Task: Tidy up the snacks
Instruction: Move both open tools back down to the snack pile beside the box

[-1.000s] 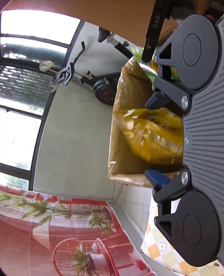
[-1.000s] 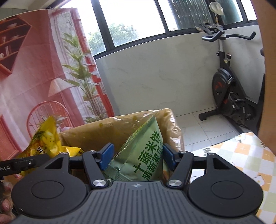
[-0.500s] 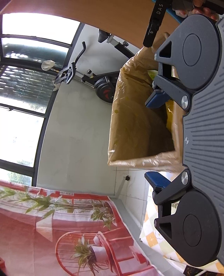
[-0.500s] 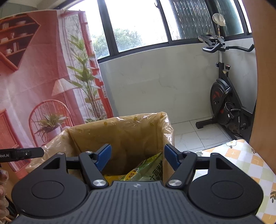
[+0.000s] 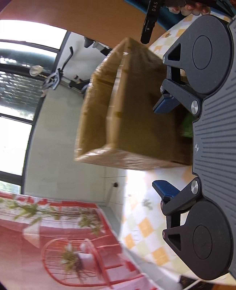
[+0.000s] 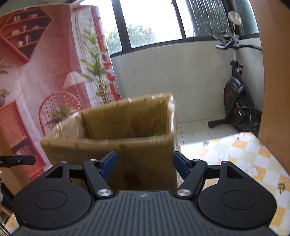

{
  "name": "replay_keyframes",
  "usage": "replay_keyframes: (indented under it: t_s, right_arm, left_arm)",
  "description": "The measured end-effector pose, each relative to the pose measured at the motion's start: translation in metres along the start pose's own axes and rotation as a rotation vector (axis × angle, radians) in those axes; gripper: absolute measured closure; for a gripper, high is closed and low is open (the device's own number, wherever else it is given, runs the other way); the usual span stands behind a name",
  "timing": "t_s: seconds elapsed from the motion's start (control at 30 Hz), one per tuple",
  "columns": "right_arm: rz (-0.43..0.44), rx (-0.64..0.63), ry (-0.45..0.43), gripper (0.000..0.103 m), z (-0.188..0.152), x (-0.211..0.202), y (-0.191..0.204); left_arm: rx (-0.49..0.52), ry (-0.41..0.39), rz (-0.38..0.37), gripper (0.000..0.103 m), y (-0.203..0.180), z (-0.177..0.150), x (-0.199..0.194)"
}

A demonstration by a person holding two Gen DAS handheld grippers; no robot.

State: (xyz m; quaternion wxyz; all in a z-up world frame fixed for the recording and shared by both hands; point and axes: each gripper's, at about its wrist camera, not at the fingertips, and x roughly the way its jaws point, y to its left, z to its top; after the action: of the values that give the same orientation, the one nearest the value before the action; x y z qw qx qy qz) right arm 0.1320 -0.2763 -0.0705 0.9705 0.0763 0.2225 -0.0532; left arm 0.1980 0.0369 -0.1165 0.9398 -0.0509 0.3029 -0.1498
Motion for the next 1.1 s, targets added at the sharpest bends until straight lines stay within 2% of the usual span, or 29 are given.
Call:
replay_keyframes:
  t_s: [0.17,0.33,0.4,0.47,0.63,0.8,0.87,0.97,1.1]
  right_arm:
    - [0.010,-0.044,0.088,0.032,-0.027,-0.002,-0.001]
    - [0.010,-0.051,0.173,0.032,-0.053,-0.004,-0.005]
    - [0.010,-0.046,0.208,0.029,-0.061,-0.004,-0.009]
    - [0.010,-0.046,0.234,0.023,-0.069,-0.005,-0.011]
    - [-0.001,-0.070,0.294,0.016,-0.083,-0.009,-0.014]
    - [-0.014,-0.136,0.361,0.015,-0.100,-0.009,-0.013]
    - [-0.016,-0.166,0.381,0.011,-0.106,-0.007,-0.012]
    - [-0.048,-0.200,0.401,0.010,-0.116,-0.003,-0.011]
    - [-0.057,-0.148,0.413,0.006,-0.126,0.003,-0.020]
  left_arm:
    - [-0.077,0.067,-0.017,0.021,0.007,-0.024,0.008]
    - [-0.081,0.124,-0.038,0.021,0.006,-0.041,0.013]
    - [-0.083,0.141,-0.035,0.021,0.005,-0.045,0.016]
    - [-0.095,0.148,-0.040,0.021,0.005,-0.048,0.018]
    - [-0.109,0.165,-0.045,0.021,0.001,-0.057,0.019]
    - [-0.119,0.184,-0.045,0.021,0.000,-0.061,0.017]
    - [-0.123,0.187,-0.043,0.021,0.000,-0.062,0.016]
    - [-0.136,0.193,-0.038,0.021,0.002,-0.064,0.017]
    - [-0.148,0.205,-0.023,0.021,0.004,-0.068,0.019]
